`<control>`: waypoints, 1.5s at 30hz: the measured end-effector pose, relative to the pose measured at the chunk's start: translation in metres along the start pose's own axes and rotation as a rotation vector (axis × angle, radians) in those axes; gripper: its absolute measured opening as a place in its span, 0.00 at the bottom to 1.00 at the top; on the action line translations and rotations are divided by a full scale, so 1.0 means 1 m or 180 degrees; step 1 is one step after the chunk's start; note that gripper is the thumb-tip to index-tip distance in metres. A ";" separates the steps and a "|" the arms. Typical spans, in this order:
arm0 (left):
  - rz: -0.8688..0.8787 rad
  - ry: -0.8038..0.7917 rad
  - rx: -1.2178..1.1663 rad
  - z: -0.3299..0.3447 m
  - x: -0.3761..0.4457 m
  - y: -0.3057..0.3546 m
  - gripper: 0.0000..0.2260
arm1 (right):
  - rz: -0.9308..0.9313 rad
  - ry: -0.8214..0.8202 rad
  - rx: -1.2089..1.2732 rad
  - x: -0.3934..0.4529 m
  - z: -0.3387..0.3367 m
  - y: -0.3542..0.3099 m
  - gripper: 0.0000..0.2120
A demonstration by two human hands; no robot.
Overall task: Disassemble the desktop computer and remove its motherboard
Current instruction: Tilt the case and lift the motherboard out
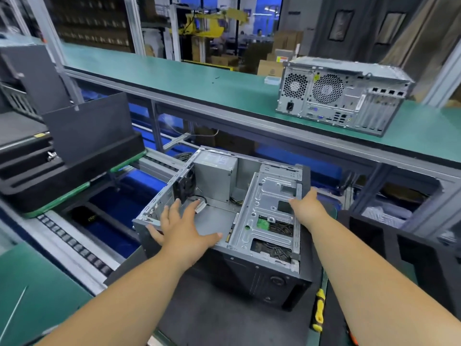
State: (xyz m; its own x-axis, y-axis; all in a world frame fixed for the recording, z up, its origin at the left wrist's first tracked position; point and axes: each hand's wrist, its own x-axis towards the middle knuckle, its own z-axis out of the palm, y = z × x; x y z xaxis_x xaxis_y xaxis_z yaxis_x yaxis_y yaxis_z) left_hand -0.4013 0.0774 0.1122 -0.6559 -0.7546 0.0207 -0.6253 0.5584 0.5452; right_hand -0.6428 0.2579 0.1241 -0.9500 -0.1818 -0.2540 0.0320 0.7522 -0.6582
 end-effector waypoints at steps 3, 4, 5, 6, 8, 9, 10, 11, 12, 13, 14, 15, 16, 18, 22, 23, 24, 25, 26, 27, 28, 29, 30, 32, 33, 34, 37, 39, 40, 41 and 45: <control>0.0166 -0.0092 -0.0128 -0.006 0.015 -0.008 0.38 | 0.0093 0.0077 -0.0039 -0.008 0.005 -0.004 0.37; 0.0217 -0.0131 -0.0151 -0.009 0.020 -0.011 0.38 | 0.0155 0.0107 -0.0054 -0.011 0.007 -0.006 0.36; 0.0260 -0.0175 -0.0168 -0.011 0.027 -0.014 0.38 | 0.0227 0.0161 -0.0056 -0.015 0.010 -0.006 0.35; 0.0308 -0.0218 -0.0180 -0.013 0.034 -0.017 0.37 | 0.0307 0.0237 -0.0044 -0.018 0.013 -0.007 0.34; 0.0435 -0.0289 -0.0193 -0.018 0.050 -0.024 0.37 | 0.0469 0.0415 -0.0022 -0.026 0.022 -0.008 0.31; 0.0509 -0.0335 -0.0200 -0.021 0.058 -0.028 0.38 | 0.0552 0.0505 -0.0007 -0.032 0.026 -0.009 0.29; 0.0586 -0.0401 -0.0207 -0.024 0.067 -0.032 0.38 | 0.0649 0.0592 0.0022 -0.039 0.030 -0.011 0.29; 0.0672 -0.0481 -0.0209 -0.028 0.076 -0.036 0.38 | 0.0756 0.0681 0.0063 -0.045 0.035 -0.012 0.30; 0.0759 -0.0562 -0.0202 -0.031 0.085 -0.039 0.38 | 0.0858 0.0771 0.0100 -0.052 0.040 -0.014 0.32; 0.0842 -0.0635 -0.0189 -0.035 0.093 -0.042 0.39 | 0.0957 0.0866 0.0122 -0.059 0.045 -0.015 0.33; 0.0918 -0.0704 -0.0179 -0.038 0.102 -0.044 0.39 | 0.1053 0.0959 0.0124 -0.066 0.050 -0.016 0.33; 0.0986 -0.0776 -0.0170 -0.041 0.109 -0.045 0.40 | 0.1149 0.1042 0.0102 -0.073 0.056 -0.016 0.32; 0.1056 -0.0855 -0.0153 -0.043 0.116 -0.047 0.40 | 0.1239 0.1110 0.0065 -0.079 0.061 -0.017 0.32; 0.1204 -0.0982 -0.0061 -0.046 0.127 -0.050 0.40 | 0.1385 0.1207 -0.0043 -0.090 0.071 -0.017 0.32; 0.1318 -0.0925 0.0098 -0.046 0.133 -0.050 0.40 | 0.1494 0.1301 -0.0212 -0.101 0.080 -0.017 0.34; 0.1280 -0.0834 0.0081 -0.045 0.130 -0.050 0.40 | 0.1493 0.1316 -0.0211 -0.101 0.079 -0.018 0.34; 0.1203 -0.0719 0.0019 -0.043 0.126 -0.050 0.40 | 0.1487 0.1331 -0.0201 -0.102 0.079 -0.018 0.34; 0.1095 -0.0596 -0.0093 -0.042 0.121 -0.049 0.40 | 0.1480 0.1343 -0.0182 -0.103 0.079 -0.018 0.35; 0.0979 -0.0463 -0.0238 -0.040 0.115 -0.049 0.40 | 0.1467 0.1354 -0.0153 -0.103 0.078 -0.019 0.36; 0.0874 -0.0320 -0.0370 -0.038 0.107 -0.049 0.41 | 0.1447 0.1370 -0.0116 -0.104 0.078 -0.018 0.37; 0.0779 -0.0184 -0.0465 -0.035 0.099 -0.048 0.42 | 0.1419 0.1389 -0.0073 -0.105 0.078 -0.018 0.38; 0.0680 -0.0084 -0.0543 -0.033 0.089 -0.047 0.44 | 0.1386 0.1408 -0.0025 -0.105 0.078 -0.018 0.39; 0.0562 -0.0030 -0.0635 -0.030 0.078 -0.045 0.46 | 0.1348 0.1423 0.0023 -0.106 0.078 -0.018 0.39; 0.0222 -0.0053 -0.0930 -0.023 0.056 -0.039 0.50 | 0.1261 0.1455 0.0085 -0.107 0.078 -0.017 0.40; 0.0008 -0.0104 -0.1112 -0.019 0.046 -0.036 0.51 | 0.1189 0.1478 0.0062 -0.108 0.078 -0.017 0.40; -0.0197 -0.0149 -0.1276 -0.016 0.037 -0.032 0.52 | 0.1082 0.1507 -0.0012 -0.108 0.077 -0.016 0.41; -0.0562 -0.0177 -0.1591 -0.007 0.017 -0.023 0.53 | 0.0630 0.1585 -0.0253 -0.107 0.070 -0.008 0.42; -0.0701 -0.0159 -0.1771 -0.002 0.008 -0.019 0.52 | 0.0365 0.1618 -0.0289 -0.099 0.056 -0.001 0.39; -0.0773 -0.0147 -0.1856 0.000 0.003 -0.017 0.51 | 0.0243 0.1631 -0.0342 -0.092 0.046 0.003 0.38; -0.0853 -0.0128 -0.1935 0.002 0.000 -0.015 0.50 | 0.0130 0.1630 -0.0416 -0.084 0.035 0.006 0.36; -0.1093 -0.0060 -0.2311 0.010 -0.011 -0.004 0.42 | -0.0172 0.1326 -0.0772 -0.047 -0.003 0.016 0.31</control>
State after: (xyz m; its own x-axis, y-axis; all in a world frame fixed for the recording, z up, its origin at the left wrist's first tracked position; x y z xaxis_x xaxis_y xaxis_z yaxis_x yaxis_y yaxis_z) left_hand -0.3956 0.0869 0.1015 -0.4880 -0.8339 -0.2577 -0.3665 -0.0722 0.9276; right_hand -0.5983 0.2804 0.1282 -0.9935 0.0071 0.1140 -0.0471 0.8836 -0.4658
